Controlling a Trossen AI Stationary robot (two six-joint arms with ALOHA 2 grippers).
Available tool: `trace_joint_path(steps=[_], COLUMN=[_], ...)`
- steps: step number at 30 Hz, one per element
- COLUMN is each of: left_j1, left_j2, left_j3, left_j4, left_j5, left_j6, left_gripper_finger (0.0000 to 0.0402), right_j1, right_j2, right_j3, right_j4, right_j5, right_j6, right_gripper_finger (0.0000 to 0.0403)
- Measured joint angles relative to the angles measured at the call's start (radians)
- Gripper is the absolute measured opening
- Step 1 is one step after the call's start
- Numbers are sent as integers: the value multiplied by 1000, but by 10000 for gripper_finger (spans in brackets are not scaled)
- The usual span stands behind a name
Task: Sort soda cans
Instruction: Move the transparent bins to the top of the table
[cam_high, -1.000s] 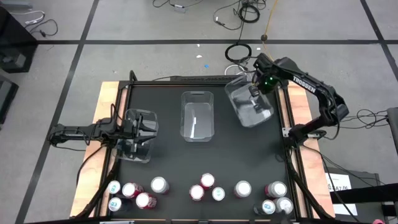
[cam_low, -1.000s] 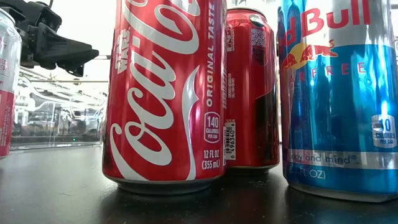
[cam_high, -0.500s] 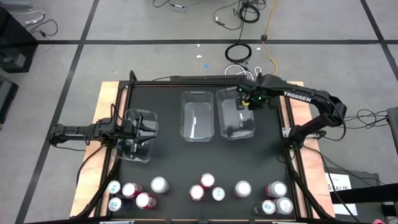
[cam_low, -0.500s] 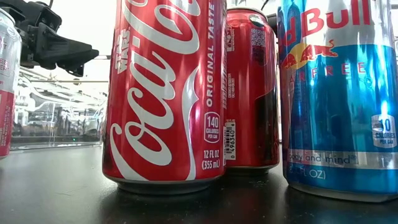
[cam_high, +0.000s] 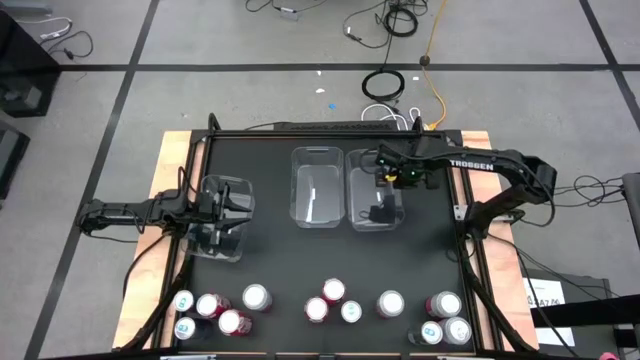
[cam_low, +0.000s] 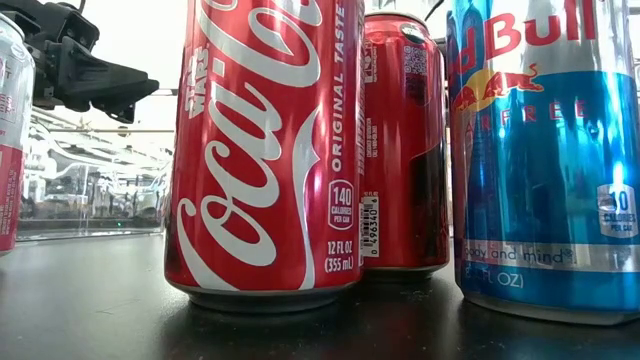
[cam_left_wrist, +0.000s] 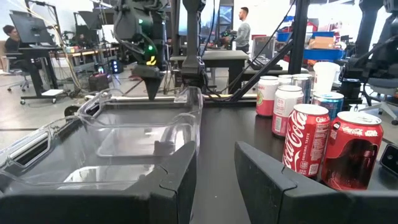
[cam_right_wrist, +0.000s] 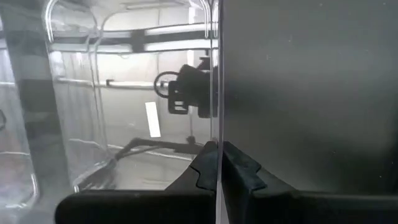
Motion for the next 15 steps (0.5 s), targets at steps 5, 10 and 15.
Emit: trace_joint_path(steps=[5, 10, 15], left_j1=[0, 0, 0], left_j2=[0, 0, 0], left_j3=[0, 0, 0], left_j4=[0, 0, 0], left_j5=[0, 0, 0], left_j6=[0, 0, 0], left_gripper_finger=[121, 121, 121], right_j1=[-1, -13, -15], right_j2=[0, 0, 1], right_j3=[-21, -22, -22], right_j4=[-3, 2, 1], right_j5=[12, 24, 25], right_j6=[8, -34, -38], right_gripper_finger=[0, 0, 7])
